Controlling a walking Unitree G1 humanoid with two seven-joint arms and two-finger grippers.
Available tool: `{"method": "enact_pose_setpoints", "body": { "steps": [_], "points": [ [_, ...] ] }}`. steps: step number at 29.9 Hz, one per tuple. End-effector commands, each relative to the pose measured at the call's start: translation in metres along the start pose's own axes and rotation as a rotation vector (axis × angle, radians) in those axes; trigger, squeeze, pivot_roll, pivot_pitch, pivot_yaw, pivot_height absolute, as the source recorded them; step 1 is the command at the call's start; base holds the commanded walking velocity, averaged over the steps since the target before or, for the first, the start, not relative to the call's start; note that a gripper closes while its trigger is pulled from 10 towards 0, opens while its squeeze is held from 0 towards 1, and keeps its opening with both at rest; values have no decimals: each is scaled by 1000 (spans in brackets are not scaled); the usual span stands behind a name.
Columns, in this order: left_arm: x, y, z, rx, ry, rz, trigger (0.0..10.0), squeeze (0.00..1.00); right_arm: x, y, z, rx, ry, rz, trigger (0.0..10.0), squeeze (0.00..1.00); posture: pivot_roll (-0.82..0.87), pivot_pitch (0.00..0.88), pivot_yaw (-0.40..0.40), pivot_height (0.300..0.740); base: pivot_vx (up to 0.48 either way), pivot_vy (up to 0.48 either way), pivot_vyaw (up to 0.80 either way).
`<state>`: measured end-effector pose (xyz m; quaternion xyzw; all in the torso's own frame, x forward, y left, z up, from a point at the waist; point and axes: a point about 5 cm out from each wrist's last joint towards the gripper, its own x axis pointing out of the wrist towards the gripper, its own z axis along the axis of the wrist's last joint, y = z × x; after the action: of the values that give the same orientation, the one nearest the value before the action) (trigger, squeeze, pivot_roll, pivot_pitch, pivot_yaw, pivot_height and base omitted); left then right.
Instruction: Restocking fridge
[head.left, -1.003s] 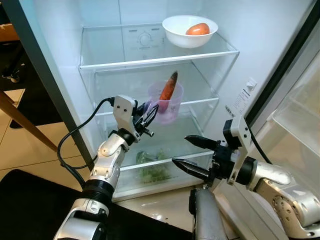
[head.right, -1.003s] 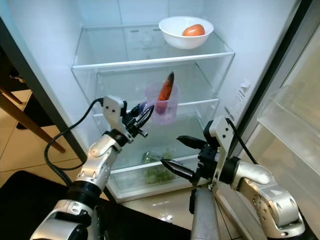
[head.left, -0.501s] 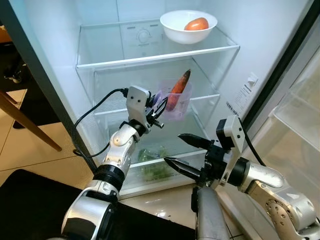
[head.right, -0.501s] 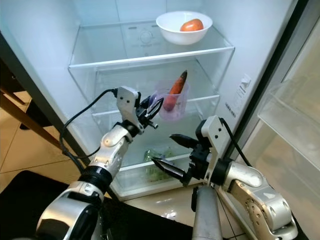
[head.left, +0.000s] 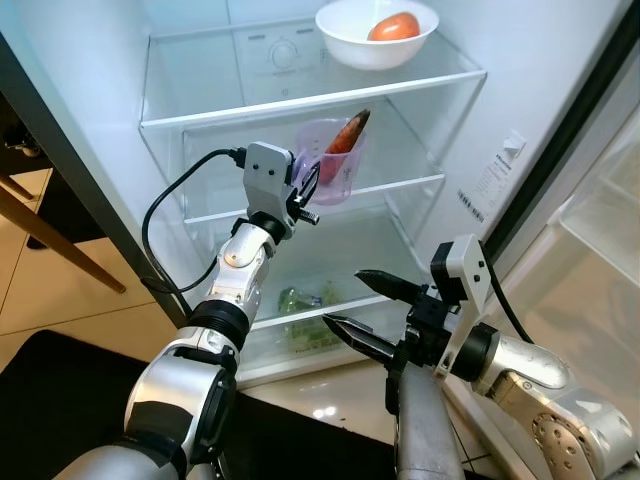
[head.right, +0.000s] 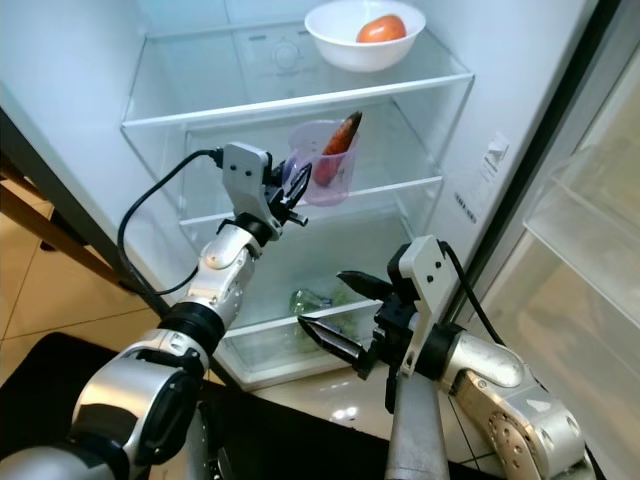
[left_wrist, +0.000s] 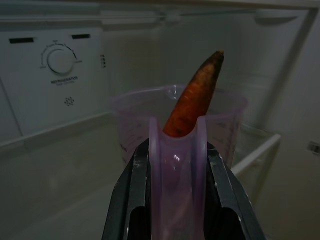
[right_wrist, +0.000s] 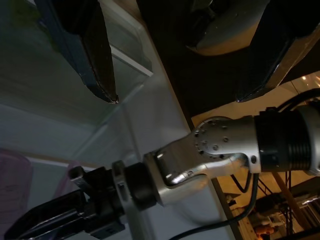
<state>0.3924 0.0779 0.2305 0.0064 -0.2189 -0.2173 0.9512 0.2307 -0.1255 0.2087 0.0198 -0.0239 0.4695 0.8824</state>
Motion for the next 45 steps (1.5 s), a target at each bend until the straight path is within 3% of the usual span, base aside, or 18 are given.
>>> {"method": "enact_pose_setpoints", "body": {
  "steps": [1,13,23,27,39,45],
  "points": [
    [-3,9,-2,24,12,33,10000,0,0,8,-2,26,5,20,10000,0,-191,332,94,411,0,0,0],
    [-1,16,-2,-8,20,71,10000,0,-4,17,3,33,8,0,10000,0,-220,407,96,411,0,0,0],
    [12,22,9,-216,-4,95,10000,0,-7,23,7,42,0,-18,10000,0,-239,447,98,411,0,0,0],
    [19,13,15,-301,-29,39,10000,0,-7,25,9,46,-3,-23,10000,0,-237,448,103,411,0,0,0],
    [29,-17,20,-414,-55,-155,10000,0,-6,26,11,51,-11,-30,10000,0,-235,454,108,411,0,0,0],
    [32,-26,22,-427,-61,-197,10000,0,-5,26,12,51,-18,-31,10000,0,-237,455,109,411,0,0,0]
  ]
}}
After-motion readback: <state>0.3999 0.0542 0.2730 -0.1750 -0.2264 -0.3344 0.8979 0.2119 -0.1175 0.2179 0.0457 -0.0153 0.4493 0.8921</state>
